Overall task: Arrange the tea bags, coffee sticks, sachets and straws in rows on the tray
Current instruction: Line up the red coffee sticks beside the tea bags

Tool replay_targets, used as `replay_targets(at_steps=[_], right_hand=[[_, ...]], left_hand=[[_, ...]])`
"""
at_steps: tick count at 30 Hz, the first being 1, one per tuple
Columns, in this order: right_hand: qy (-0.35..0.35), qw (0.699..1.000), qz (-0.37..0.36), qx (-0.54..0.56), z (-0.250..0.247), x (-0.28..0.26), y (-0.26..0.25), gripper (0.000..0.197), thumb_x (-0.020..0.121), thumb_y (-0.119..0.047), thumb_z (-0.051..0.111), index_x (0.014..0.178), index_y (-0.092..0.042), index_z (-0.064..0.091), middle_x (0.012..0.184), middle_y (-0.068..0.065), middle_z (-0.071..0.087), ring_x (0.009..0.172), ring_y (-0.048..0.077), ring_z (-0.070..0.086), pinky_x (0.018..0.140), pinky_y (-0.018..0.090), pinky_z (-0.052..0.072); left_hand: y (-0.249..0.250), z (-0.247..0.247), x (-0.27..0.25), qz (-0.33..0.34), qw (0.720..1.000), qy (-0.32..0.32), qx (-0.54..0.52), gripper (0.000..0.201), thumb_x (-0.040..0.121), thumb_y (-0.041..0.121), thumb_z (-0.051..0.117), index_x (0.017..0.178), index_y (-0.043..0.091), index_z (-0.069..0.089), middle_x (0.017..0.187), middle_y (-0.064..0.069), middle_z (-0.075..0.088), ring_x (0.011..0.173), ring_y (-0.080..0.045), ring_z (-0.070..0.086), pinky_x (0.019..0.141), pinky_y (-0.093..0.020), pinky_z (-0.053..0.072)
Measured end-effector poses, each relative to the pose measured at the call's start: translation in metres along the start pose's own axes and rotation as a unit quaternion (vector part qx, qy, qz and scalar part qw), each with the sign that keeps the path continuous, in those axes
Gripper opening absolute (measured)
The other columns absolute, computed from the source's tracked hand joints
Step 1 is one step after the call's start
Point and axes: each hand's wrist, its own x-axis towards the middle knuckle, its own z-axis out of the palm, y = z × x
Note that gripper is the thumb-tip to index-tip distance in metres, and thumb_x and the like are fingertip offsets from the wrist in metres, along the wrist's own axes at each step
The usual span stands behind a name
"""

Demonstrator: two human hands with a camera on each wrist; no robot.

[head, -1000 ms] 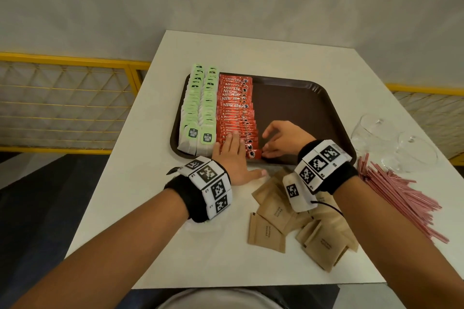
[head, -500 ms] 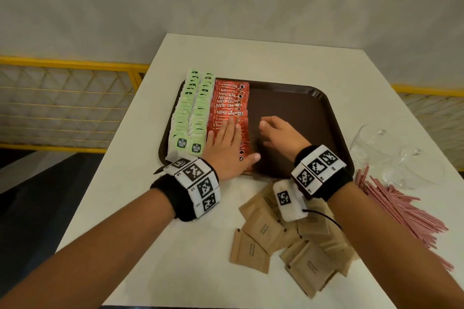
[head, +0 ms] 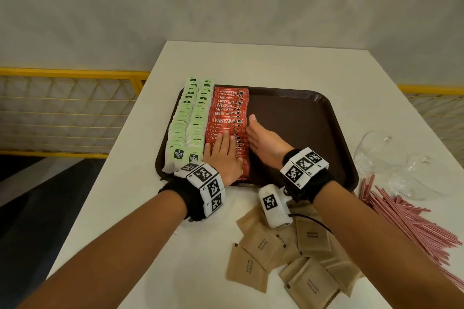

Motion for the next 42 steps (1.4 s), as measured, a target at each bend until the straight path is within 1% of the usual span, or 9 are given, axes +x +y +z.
replay_targets(at_steps=[7,15,21,26,29,31,35,38,42], right_hand=[[0.022,1.000,-0.018,0.007,-0.006,0.010,-0.002,0.062,0.099,-0.047,0.027,0.147,-0.007,0.021,0.154,0.005,0.026,0.143,0.016,0.020,0.118,0.032,0.014],[0.025,0.999,-0.014,-0.015,-0.002,0.031,-0.018,0.066,0.097,-0.054,0.029,0.144,-0.008,0.029,0.148,0.007,0.037,0.138,0.018,0.032,0.115,0.033,0.019],[0.061,0.997,-0.049,-0.024,-0.013,0.022,-0.019,0.067,0.098,-0.049,0.032,0.150,-0.012,0.011,0.157,0.006,0.016,0.144,0.020,0.015,0.118,0.039,0.014],[0.068,0.991,-0.104,-0.053,-0.026,-0.003,-0.021,0.063,0.098,-0.048,0.034,0.150,-0.018,0.014,0.157,0.004,0.017,0.144,0.018,0.018,0.115,0.037,0.020],[0.051,0.987,-0.124,-0.087,-0.029,-0.025,-0.016,0.055,0.098,-0.043,0.039,0.146,-0.019,0.028,0.149,0.003,0.034,0.137,0.017,0.033,0.110,0.038,0.033],[0.033,0.987,-0.124,-0.097,-0.027,-0.042,-0.011,0.040,0.098,-0.038,0.042,0.135,-0.022,0.042,0.133,0.000,0.049,0.127,0.016,0.045,0.102,0.036,0.042],[0.025,0.978,-0.130,-0.162,-0.021,-0.069,0.005,0.023,0.099,-0.031,0.041,0.119,-0.028,0.054,0.108,-0.010,0.061,0.105,0.006,0.058,0.091,0.031,0.049],[0.036,0.960,-0.121,-0.250,-0.014,-0.076,0.019,0.022,0.099,-0.025,0.043,0.113,-0.023,0.059,0.098,-0.011,0.063,0.096,0.007,0.059,0.083,0.028,0.051],[0.068,0.930,-0.117,-0.340,-0.005,-0.071,0.032,0.018,0.097,-0.024,0.047,0.107,-0.021,0.061,0.096,-0.010,0.060,0.091,0.008,0.056,0.079,0.027,0.051]], left_hand=[[0.001,-0.007,0.002,0.009,1.000,0.003,-0.020,0.059,0.102,0.034,0.019,0.149,0.010,-0.009,0.157,-0.008,-0.016,0.145,-0.021,-0.013,0.115,-0.041,-0.006],[0.000,-0.003,0.008,0.021,0.998,0.010,-0.050,0.060,0.102,0.033,0.022,0.149,0.008,-0.004,0.157,-0.009,-0.011,0.145,-0.022,-0.009,0.116,-0.043,-0.007],[0.004,-0.020,0.004,0.026,0.996,0.016,-0.081,0.060,0.102,0.035,0.018,0.148,0.009,-0.011,0.156,-0.008,-0.018,0.144,-0.021,-0.016,0.115,-0.040,-0.007],[0.003,-0.044,-0.018,0.067,0.982,0.048,-0.168,0.061,0.102,0.036,0.017,0.147,0.010,-0.014,0.155,-0.006,-0.022,0.142,-0.018,-0.020,0.116,-0.037,-0.009],[0.006,-0.048,-0.039,0.101,0.969,0.064,-0.217,0.060,0.101,0.038,0.024,0.150,0.012,-0.001,0.158,-0.004,-0.006,0.145,-0.016,-0.007,0.115,-0.029,-0.001],[0.005,-0.046,-0.053,0.127,0.960,0.082,-0.236,0.056,0.100,0.035,0.033,0.150,0.014,0.015,0.156,-0.004,0.017,0.142,-0.017,0.015,0.111,-0.025,0.014],[-0.018,-0.037,-0.073,0.126,0.952,0.113,-0.257,0.034,0.096,0.021,0.050,0.129,0.015,0.052,0.127,-0.005,0.054,0.110,-0.015,0.052,0.087,-0.020,0.036],[-0.035,-0.026,-0.074,0.120,0.964,0.111,-0.212,0.019,0.091,0.012,0.055,0.107,0.015,0.065,0.108,-0.004,0.059,0.089,-0.012,0.053,0.076,-0.020,0.036],[-0.042,-0.013,-0.066,0.118,0.975,0.103,-0.158,0.021,0.091,0.010,0.052,0.102,0.014,0.068,0.111,-0.008,0.058,0.099,-0.022,0.055,0.085,-0.031,0.043]])
